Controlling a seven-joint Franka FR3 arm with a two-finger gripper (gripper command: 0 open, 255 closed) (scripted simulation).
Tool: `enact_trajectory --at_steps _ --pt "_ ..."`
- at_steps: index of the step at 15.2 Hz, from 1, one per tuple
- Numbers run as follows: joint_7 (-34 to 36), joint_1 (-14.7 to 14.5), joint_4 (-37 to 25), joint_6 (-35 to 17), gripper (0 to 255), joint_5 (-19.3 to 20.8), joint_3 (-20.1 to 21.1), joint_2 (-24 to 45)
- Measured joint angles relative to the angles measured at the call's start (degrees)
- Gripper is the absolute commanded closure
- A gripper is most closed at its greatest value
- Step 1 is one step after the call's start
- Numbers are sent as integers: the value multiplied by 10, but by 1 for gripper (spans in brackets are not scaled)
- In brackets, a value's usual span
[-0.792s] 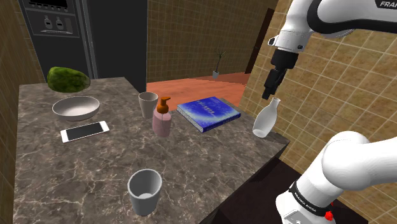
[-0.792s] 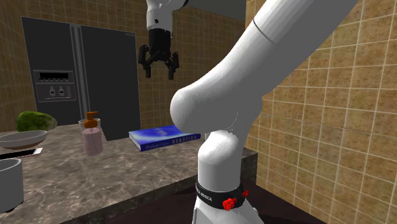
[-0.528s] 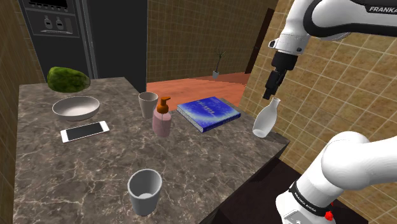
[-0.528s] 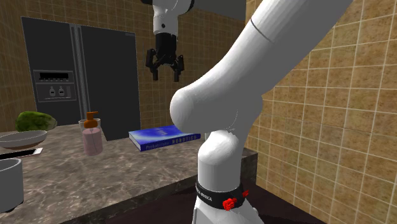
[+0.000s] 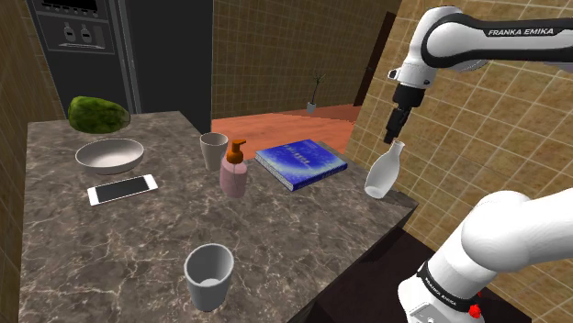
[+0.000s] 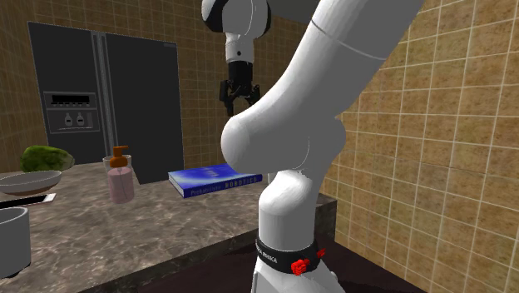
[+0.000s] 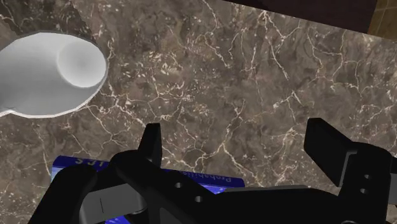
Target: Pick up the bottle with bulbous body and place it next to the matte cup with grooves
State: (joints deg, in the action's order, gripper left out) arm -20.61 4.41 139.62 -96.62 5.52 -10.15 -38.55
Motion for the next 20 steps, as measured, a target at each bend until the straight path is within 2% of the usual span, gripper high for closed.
enact_trajectory --at_steps 8,14,16,20 --pt "-110 28 -46 -65 0 54 -92 110" --pt "-188 38 -101 -114 0 62 -151 210" --pt "-201 39 -113 -121 0 60 -160 229" --pt "-207 42 -96 -148 0 61 -167 240"
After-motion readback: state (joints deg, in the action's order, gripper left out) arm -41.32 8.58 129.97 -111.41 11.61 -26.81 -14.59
